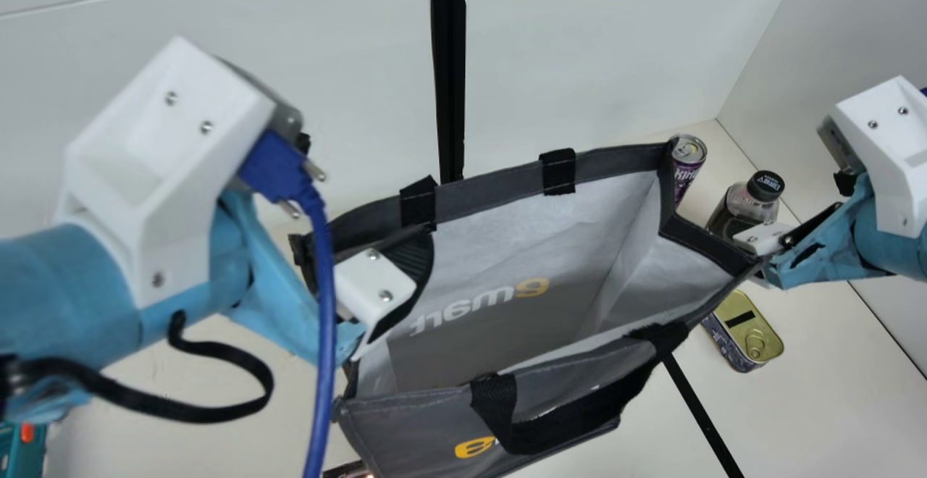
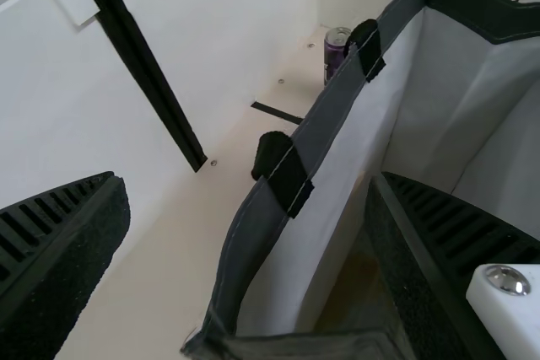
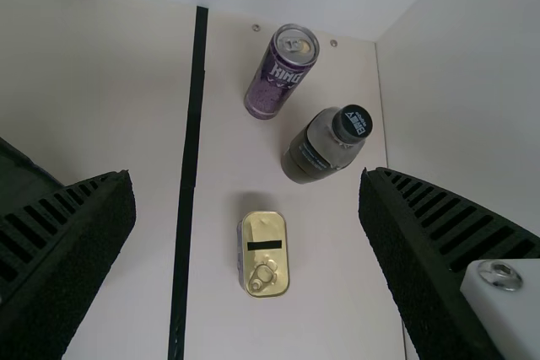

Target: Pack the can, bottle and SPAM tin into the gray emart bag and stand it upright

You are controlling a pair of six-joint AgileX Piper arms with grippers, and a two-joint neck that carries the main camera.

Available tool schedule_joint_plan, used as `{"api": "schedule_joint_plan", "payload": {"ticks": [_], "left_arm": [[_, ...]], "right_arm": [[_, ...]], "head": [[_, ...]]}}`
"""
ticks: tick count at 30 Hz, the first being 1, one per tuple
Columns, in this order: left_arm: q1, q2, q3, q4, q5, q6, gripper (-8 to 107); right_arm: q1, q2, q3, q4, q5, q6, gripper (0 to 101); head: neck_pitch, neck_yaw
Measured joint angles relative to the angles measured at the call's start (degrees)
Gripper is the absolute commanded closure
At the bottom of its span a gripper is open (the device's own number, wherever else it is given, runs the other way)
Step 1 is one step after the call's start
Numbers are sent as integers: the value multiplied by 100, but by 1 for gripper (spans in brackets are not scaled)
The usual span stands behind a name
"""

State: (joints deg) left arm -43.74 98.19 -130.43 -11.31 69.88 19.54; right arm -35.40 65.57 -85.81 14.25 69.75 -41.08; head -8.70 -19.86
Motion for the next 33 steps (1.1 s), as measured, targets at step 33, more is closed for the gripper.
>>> {"api": "schedule_joint_plan", "payload": {"ticks": [33], "left_arm": [[-387, 1323, -832, -42, 0, 283, 9]], "right_arm": [[0, 0, 0, 0, 0, 0, 6]], "head": [[0, -9]]}}
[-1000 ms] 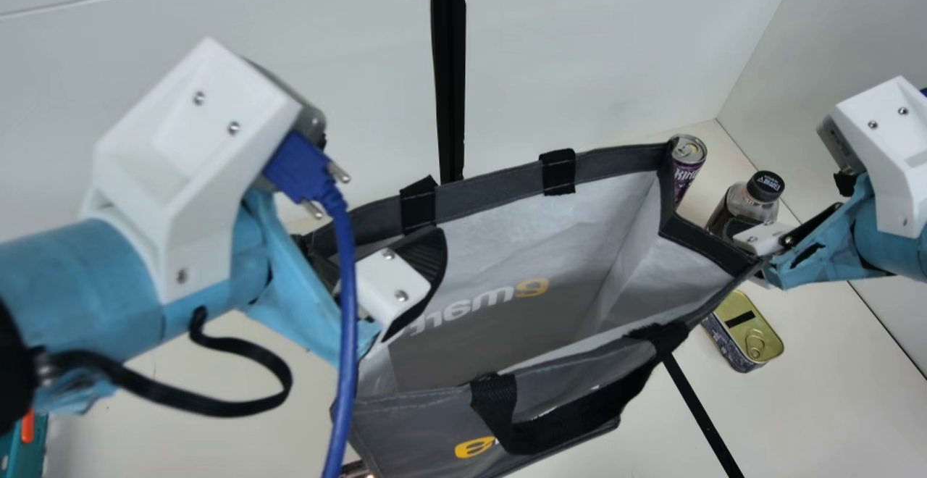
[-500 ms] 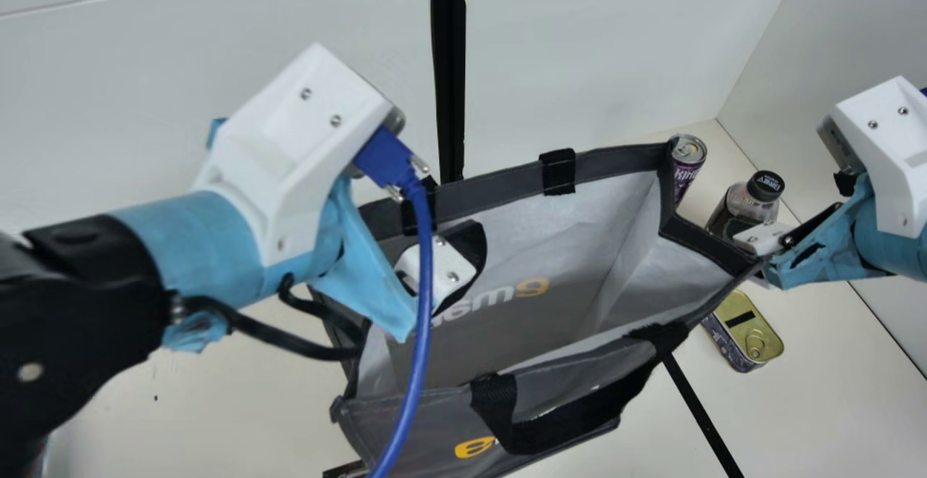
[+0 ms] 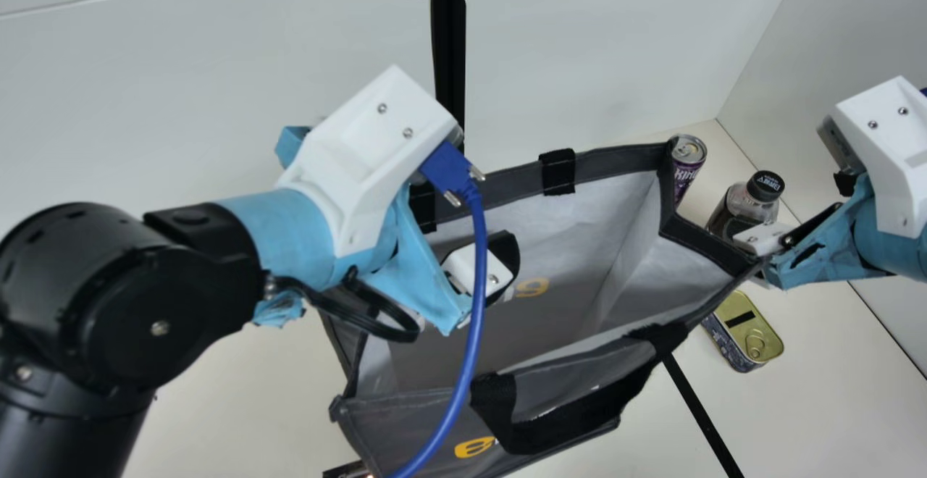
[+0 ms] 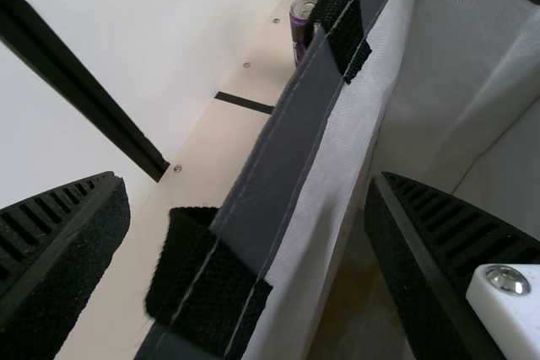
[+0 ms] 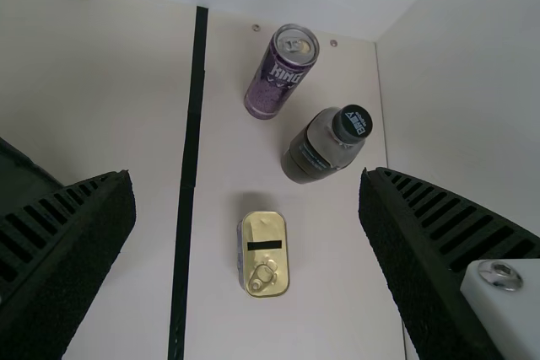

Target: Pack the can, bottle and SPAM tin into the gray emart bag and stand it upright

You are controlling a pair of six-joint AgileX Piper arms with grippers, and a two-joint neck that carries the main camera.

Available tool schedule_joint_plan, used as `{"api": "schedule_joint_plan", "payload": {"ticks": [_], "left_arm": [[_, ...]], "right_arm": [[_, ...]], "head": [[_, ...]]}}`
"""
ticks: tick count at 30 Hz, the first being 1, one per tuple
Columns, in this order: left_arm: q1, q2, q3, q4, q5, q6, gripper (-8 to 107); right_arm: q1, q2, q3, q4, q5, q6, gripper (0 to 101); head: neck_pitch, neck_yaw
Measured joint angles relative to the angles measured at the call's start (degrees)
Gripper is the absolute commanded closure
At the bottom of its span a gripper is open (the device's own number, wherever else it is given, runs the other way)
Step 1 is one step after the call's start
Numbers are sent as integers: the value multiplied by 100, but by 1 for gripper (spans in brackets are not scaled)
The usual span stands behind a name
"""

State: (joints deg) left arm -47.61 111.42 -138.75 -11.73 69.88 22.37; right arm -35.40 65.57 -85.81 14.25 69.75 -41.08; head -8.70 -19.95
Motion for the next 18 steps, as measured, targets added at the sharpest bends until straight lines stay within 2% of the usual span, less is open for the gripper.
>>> {"api": "schedule_joint_plan", "payload": {"ticks": [9, 18], "left_arm": [[-90, 203, -20, 11, 0, 26, 9], [-113, 277, 15, -12, 0, -29, 69]], "right_arm": [[0, 0, 0, 0, 0, 0, 6], [0, 0, 0, 0, 0, 0, 6]], "head": [[0, 9], [0, 0]]}}
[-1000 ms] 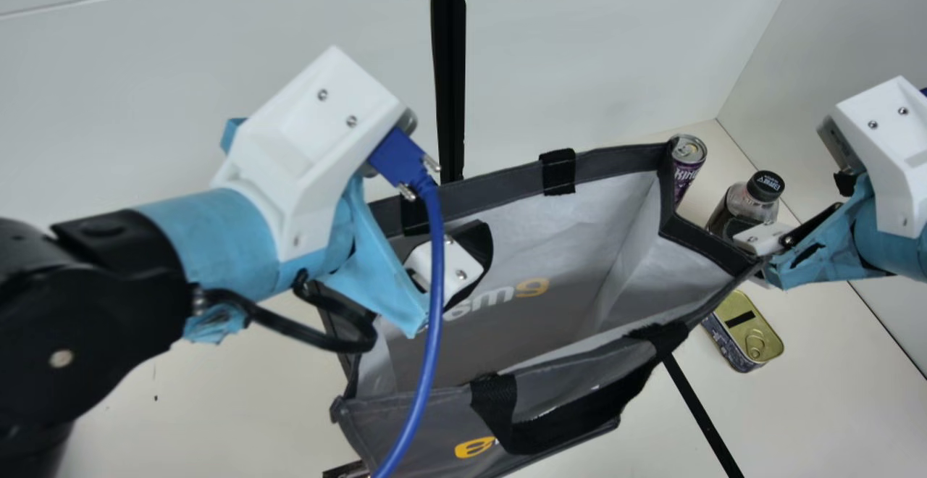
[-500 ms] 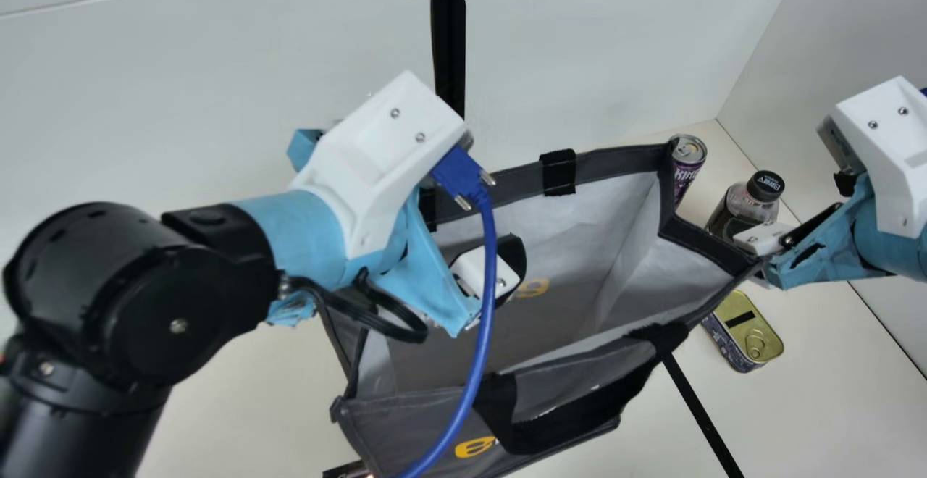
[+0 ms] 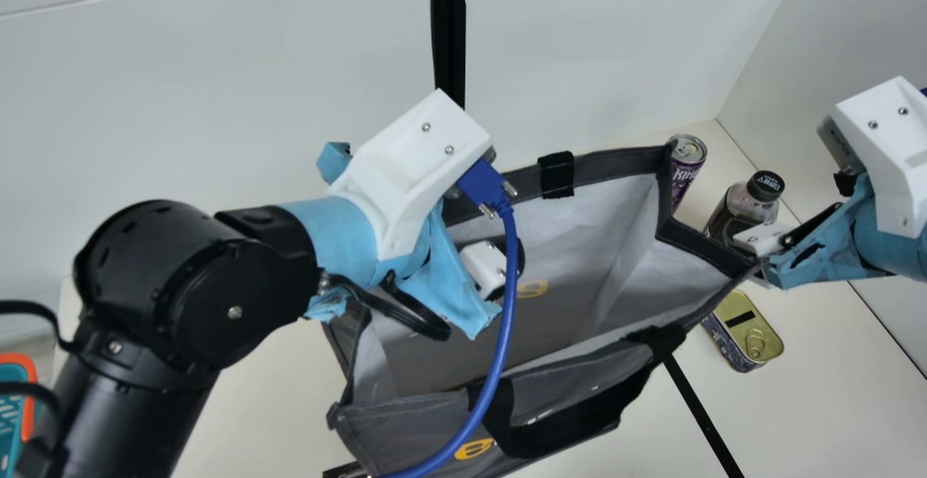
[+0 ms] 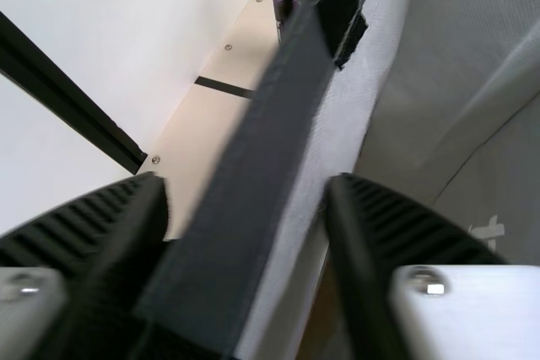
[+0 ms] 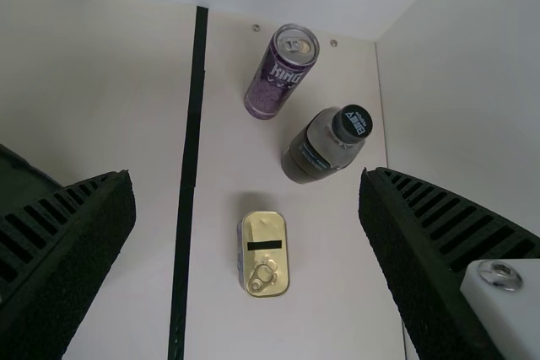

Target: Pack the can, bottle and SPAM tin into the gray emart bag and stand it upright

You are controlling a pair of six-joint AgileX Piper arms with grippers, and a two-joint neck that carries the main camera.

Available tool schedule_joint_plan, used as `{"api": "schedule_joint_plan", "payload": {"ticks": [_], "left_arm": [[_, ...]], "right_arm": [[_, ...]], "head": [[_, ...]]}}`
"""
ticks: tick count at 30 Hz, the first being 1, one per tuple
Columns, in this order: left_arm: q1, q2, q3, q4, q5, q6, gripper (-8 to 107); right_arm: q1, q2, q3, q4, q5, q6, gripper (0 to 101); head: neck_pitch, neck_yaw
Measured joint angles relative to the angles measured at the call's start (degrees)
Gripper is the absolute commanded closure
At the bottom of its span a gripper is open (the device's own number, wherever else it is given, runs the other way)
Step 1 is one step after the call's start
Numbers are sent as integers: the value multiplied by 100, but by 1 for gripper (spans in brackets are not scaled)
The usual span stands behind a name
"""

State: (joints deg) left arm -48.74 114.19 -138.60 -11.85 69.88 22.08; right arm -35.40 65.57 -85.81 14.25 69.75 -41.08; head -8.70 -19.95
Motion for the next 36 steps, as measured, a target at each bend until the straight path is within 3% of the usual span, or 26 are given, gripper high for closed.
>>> {"api": "schedule_joint_plan", "payload": {"ticks": [6, 14, 27, 36], "left_arm": [[-4, -35, 106, 91, 0, 0, 107], [-4, -211, 330, 357, 13, -96, 107], [181, -755, 636, 1439, -10, -479, 107], [444, -1450, 1462, 2178, -502, -866, 107]], "right_arm": [[0, 0, 0, 0, 0, 0, 6], [0, 0, 0, 0, 0, 0, 6], [0, 0, 0, 0, 0, 0, 6], [0, 0, 0, 0, 0, 0, 6]], "head": [[0, 9], [0, 0], [0, 0], [0, 0]]}}
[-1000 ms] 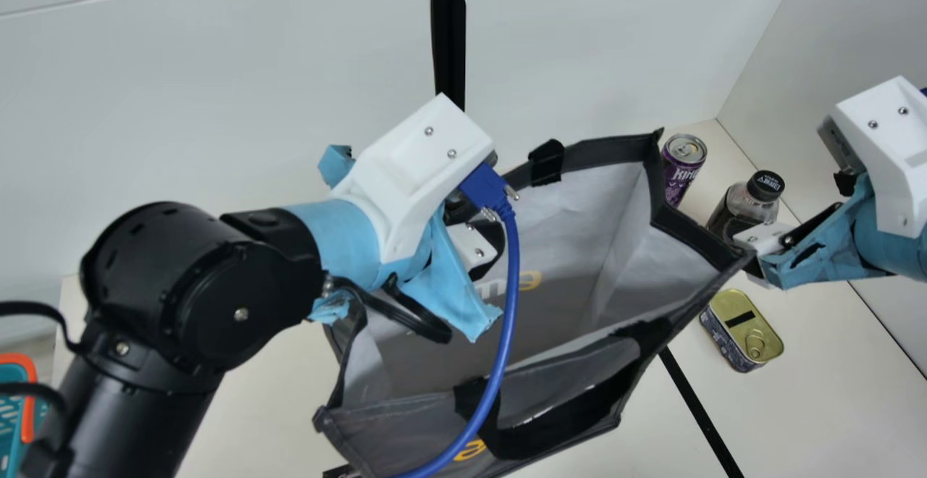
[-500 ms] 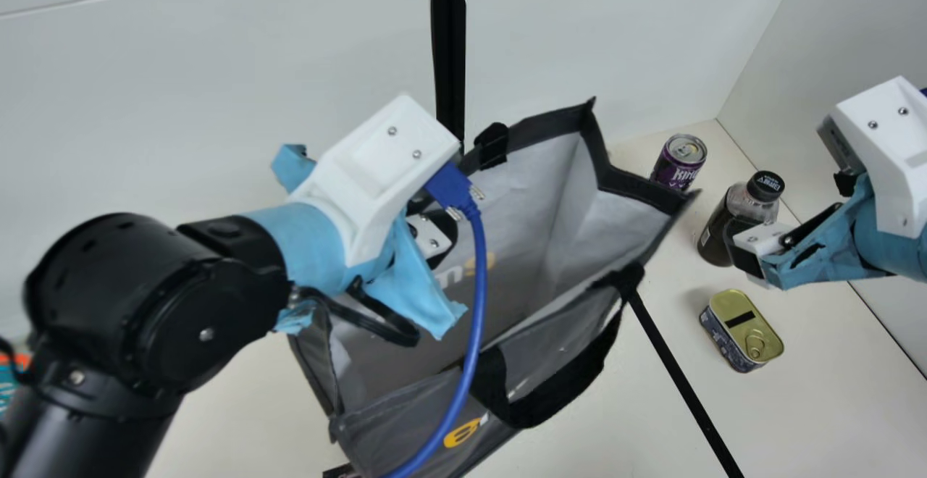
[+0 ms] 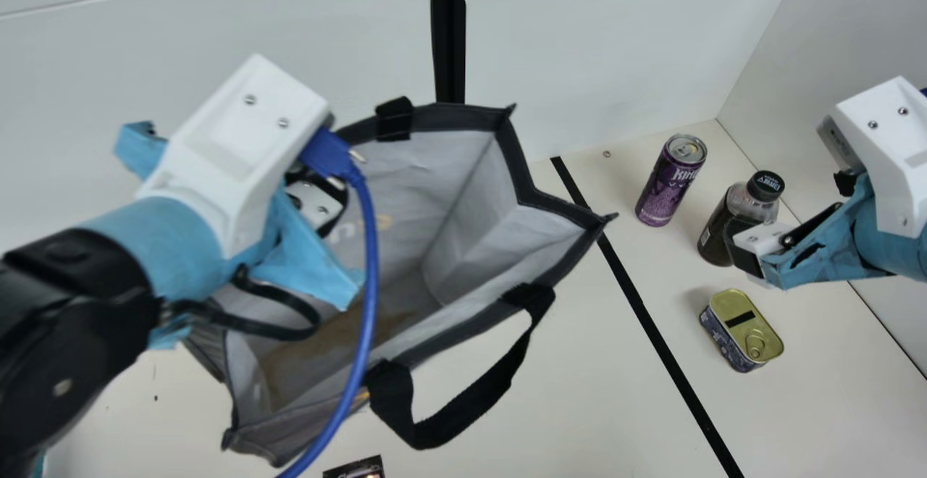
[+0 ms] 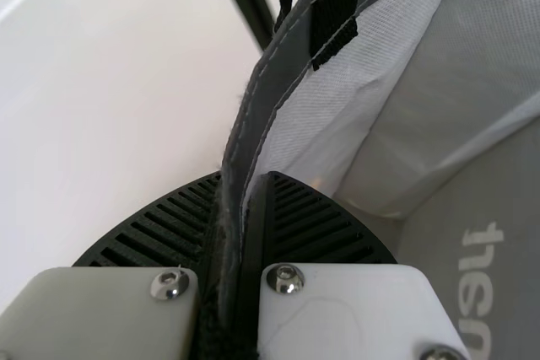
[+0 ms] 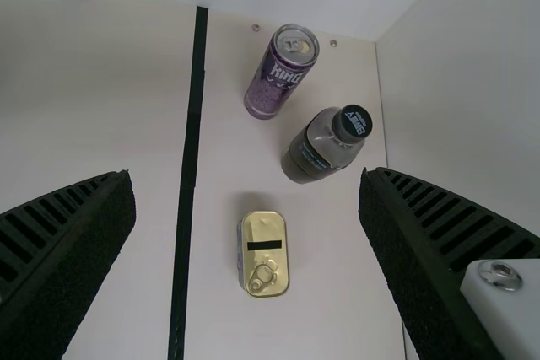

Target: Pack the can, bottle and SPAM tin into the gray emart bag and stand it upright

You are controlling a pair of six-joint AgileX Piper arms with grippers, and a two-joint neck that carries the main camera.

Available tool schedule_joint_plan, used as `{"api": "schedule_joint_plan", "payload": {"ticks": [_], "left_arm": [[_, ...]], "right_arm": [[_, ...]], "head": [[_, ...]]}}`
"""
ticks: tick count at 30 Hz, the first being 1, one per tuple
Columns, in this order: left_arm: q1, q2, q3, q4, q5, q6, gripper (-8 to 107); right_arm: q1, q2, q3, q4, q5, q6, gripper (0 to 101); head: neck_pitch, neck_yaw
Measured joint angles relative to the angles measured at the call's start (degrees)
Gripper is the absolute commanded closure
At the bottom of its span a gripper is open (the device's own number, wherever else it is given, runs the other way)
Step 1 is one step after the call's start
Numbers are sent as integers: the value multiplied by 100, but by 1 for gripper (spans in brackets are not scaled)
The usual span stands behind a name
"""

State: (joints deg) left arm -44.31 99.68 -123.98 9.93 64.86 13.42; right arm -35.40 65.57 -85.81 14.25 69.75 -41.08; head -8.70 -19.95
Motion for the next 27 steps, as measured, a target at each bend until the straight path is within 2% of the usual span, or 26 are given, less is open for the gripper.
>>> {"api": "schedule_joint_plan", "payload": {"ticks": [13, 21, 27], "left_arm": [[496, -1112, 1566, 1093, -669, -775, 107], [622, -1602, 2408, 2139, -1028, -1461, 107], [558, -1902, 2980, 2925, -1039, -2054, 107]], "right_arm": [[0, 0, 0, 0, 0, 0, 6], [0, 0, 0, 0, 0, 0, 6], [0, 0, 0, 0, 0, 0, 6]], "head": [[0, 0], [0, 9], [0, 9]]}}
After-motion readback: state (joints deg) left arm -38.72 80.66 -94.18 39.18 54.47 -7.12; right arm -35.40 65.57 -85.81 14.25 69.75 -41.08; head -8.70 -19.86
